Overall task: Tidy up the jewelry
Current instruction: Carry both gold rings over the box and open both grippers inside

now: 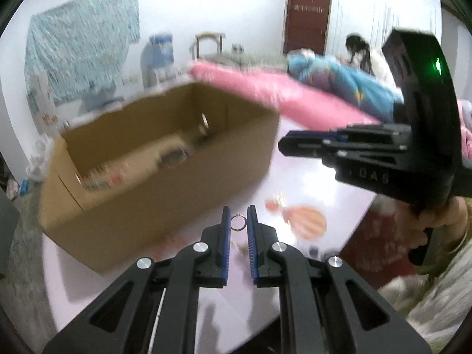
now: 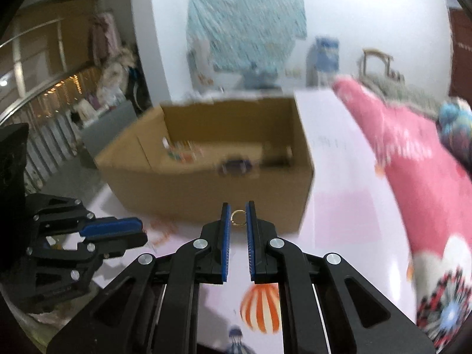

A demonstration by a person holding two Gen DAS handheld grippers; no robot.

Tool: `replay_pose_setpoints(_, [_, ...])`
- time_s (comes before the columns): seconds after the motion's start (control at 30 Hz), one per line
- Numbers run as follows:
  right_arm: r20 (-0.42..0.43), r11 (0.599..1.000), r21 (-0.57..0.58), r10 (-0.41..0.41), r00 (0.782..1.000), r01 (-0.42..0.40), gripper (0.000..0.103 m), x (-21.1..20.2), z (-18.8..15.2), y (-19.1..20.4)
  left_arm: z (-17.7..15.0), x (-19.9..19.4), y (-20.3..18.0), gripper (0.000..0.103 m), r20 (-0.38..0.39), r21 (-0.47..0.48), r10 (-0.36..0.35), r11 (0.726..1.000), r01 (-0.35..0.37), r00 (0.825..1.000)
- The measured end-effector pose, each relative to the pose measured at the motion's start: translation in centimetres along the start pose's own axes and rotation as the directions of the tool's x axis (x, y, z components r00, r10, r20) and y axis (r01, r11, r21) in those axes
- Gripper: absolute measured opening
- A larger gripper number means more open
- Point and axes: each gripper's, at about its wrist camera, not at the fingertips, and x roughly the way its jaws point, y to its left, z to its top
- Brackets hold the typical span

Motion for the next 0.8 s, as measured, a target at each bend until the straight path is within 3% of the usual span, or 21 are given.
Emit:
replay_pose_setpoints(0.13, [0.056, 0.998, -0.01, 0.06, 0.997, -0.06, 0.008, 0.8, 3.3, 0.0, 2.6, -0.9, 2.2, 0.01, 0.078, -0.017, 0.07, 0.997, -0.069, 0.995])
replay_pose_setpoints(0.2, [0.051, 0.996, 0.004, 0.09, 0.995, -0.091, 0.008, 2.2, 4.7, -0.3, 3.5, -0.2, 3.6, 0.01, 0.079, -0.042, 0.097, 0.995, -0.094, 0.992])
replay_pose_setpoints(0.33, [-0.038, 0.989, 0.063, 0.134, 0.99, -0.132, 0.008, 6.8, 6.5, -1.1, 4.7, 2.5, 6.3, 0.01, 0.02, -0.12, 0.116, 0.986, -0.113, 0.993])
replay_pose_setpoints(0.5, [-0.142, 0.991, 0.109, 0.092, 0.986, -0.077, 0.008, 10.7, 6.4, -1.1, 5.1, 6.7, 8.9, 0.011, -0.104, -0.187, 0.077, 0.978, -0.096, 0.992])
replay_pose_setpoints(0.7, [-0.189, 0.991, 0.131, 0.047, 0.981, -0.023, 0.011, 11.2, 5.2, -1.1, 4.6, 8.8, 10.2, 0.012, -0.179, -0.213, 0.077, 0.97, -0.115, 0.981])
replay_pose_setpoints(0.8, [-0.173, 0.993, 0.119, 0.027, 0.984, -0.006, 0.014, 10.5, 5.2, -1.0, 4.4, 8.8, 10.8, 0.021, -0.186, -0.238, 0.091, 0.962, -0.135, 0.978])
